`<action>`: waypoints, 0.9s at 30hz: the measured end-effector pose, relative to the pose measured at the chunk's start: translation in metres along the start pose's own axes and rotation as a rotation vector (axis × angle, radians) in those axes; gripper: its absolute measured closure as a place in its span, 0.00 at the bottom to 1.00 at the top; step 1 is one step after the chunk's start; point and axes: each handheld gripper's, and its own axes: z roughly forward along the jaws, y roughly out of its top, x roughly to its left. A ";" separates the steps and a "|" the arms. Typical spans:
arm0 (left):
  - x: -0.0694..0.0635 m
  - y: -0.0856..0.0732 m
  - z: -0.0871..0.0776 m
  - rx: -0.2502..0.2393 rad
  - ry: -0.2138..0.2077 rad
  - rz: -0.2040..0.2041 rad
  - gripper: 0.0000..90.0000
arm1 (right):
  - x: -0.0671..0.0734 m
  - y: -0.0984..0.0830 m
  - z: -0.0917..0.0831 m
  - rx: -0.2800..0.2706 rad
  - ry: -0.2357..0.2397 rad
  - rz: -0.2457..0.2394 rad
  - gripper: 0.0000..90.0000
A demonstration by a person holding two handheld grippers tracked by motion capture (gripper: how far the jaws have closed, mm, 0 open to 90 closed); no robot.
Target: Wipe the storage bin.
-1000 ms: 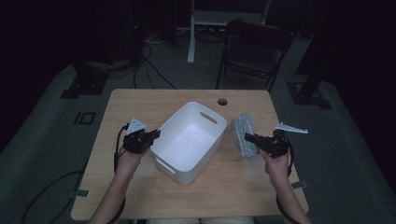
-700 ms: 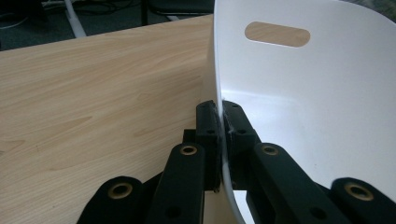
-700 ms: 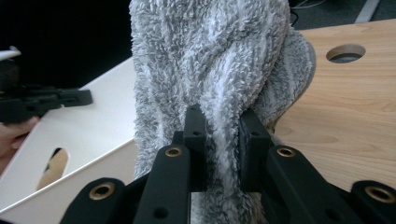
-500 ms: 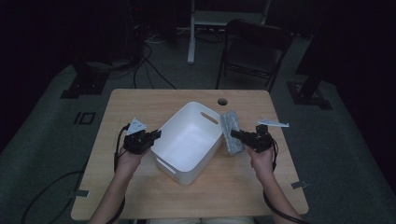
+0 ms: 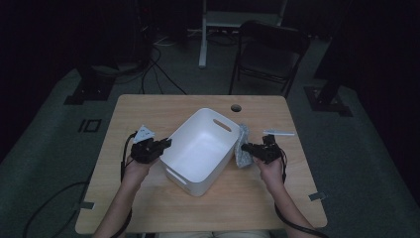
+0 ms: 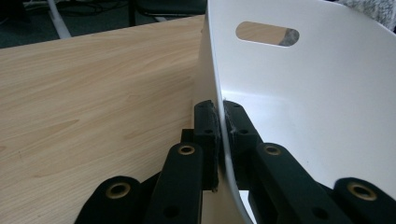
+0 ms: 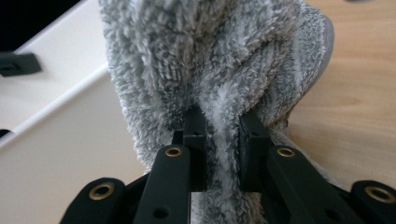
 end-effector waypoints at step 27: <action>0.000 0.001 0.001 0.007 0.008 0.000 0.95 | -0.014 -0.014 0.008 0.040 -0.043 0.008 0.86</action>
